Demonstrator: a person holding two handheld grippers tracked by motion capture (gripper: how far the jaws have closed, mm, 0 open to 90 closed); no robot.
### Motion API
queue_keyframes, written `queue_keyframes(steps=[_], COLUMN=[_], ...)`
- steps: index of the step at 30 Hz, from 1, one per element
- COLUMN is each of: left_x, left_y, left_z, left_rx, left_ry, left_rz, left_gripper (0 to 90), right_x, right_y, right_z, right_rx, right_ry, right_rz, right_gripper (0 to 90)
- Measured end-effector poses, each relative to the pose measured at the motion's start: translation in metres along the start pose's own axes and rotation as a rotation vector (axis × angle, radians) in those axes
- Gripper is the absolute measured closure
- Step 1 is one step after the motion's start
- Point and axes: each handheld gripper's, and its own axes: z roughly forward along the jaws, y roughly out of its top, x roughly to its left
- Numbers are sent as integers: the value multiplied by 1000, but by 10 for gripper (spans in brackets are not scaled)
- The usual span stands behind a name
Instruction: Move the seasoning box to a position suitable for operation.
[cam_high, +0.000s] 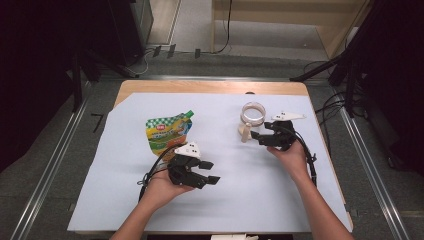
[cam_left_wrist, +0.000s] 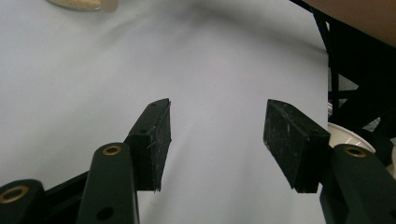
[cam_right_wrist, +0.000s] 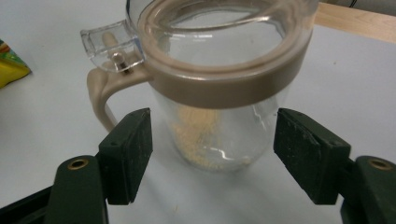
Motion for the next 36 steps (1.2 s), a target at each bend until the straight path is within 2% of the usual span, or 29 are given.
queue_keyframes(steps=[4, 8, 14, 16, 19, 26, 31, 36], left_x=[-1, 0, 1, 1, 1, 0, 0, -2], left_y=[-1, -2, -5, -6, -7, -10, -11, -12], left_z=[0, -2, -4, -5, -5, -6, -6, -7], left_rx=[5, 0, 8, 6, 6, 15, 13, 16], left_ry=[4, 12, 21, 24, 27, 35, 35, 40], left_rz=[-1, -5, -11, -13, -15, -17, -25, -21], left_gripper=[421, 419, 417, 415, 413, 411, 407, 405], right_x=[-3, -6, -7, -4, -3, -5, -4, 1], right_y=[0, 3, 1, 2, 3, 1, 2, 4], right_z=[9, 21, 30, 35, 39, 49, 52, 50], right_rx=[-12, -33, -67, -80, -87, -93, -92, -107], right_ry=[-2, 22, 29, 8, 4, 27, 17, -19], right_rz=[13, 48, 42, 28, 30, 70, 53, -16], right_gripper=[232, 138, 110, 99, 91, 66, 73, 108])
